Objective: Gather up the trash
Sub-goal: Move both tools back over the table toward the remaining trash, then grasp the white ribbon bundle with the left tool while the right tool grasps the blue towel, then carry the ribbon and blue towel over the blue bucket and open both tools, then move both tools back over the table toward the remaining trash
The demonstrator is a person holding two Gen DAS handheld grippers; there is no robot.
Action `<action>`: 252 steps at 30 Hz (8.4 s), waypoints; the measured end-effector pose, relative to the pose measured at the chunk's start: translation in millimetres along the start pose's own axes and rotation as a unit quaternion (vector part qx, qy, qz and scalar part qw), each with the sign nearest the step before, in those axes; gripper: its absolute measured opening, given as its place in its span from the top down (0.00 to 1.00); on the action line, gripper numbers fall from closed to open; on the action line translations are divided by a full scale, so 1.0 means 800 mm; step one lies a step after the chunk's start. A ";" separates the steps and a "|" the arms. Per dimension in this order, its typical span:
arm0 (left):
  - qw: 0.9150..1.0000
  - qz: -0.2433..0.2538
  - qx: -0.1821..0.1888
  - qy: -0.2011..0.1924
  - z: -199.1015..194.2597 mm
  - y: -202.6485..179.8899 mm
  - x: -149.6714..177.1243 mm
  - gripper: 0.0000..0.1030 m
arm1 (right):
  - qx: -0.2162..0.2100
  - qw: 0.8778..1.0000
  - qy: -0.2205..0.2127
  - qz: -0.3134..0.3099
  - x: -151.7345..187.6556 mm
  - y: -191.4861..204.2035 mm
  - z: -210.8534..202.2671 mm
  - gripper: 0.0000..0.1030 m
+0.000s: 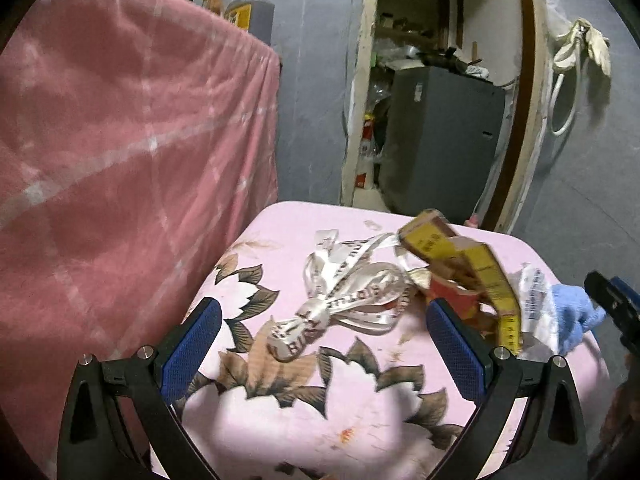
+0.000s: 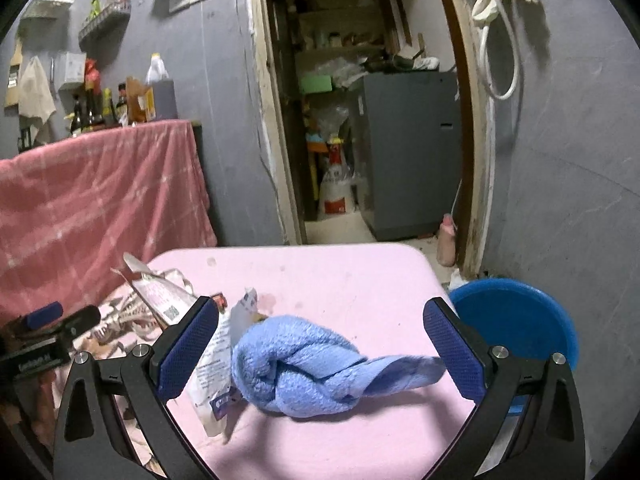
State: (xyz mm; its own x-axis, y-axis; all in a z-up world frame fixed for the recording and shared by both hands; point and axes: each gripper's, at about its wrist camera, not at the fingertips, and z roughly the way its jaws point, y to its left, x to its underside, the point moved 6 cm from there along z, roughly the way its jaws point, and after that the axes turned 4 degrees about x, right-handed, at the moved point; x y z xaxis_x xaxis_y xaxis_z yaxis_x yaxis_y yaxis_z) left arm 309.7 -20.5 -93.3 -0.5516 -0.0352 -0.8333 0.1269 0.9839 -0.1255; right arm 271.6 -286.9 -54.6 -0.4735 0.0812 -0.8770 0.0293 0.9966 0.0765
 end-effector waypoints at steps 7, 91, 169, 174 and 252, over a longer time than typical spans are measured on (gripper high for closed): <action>0.999 -0.022 0.016 0.045 0.028 0.019 0.001 0.04 | 0.006 0.998 0.055 0.006 0.018 0.009 0.026 0.01; 0.988 -0.017 0.104 -0.112 -0.088 -0.201 -0.054 0.87 | 0.000 0.990 -0.137 0.045 -0.065 -0.053 -0.110 0.72; 0.984 -0.030 0.174 0.019 0.120 -0.469 -0.006 0.63 | 0.077 0.987 -0.047 0.134 -0.020 -0.364 0.016 0.47; 0.986 -0.022 0.166 -0.020 0.092 -0.465 -0.021 0.52 | 0.086 0.986 -0.080 0.120 -0.038 -0.354 -0.004 0.42; 0.997 -0.025 0.075 0.006 -0.022 -0.086 -0.019 0.21 | -0.030 0.998 -0.045 0.024 -0.007 -0.017 -0.030 0.01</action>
State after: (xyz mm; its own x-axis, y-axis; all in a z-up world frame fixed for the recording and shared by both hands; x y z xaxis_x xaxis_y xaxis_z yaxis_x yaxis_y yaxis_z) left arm 294.5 -84.2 -62.6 -0.5706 -0.0810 -0.8172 0.2192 0.9440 -0.2466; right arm 252.7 -301.4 -39.1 -0.3911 0.1316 -0.9109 -0.0050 0.9894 0.1451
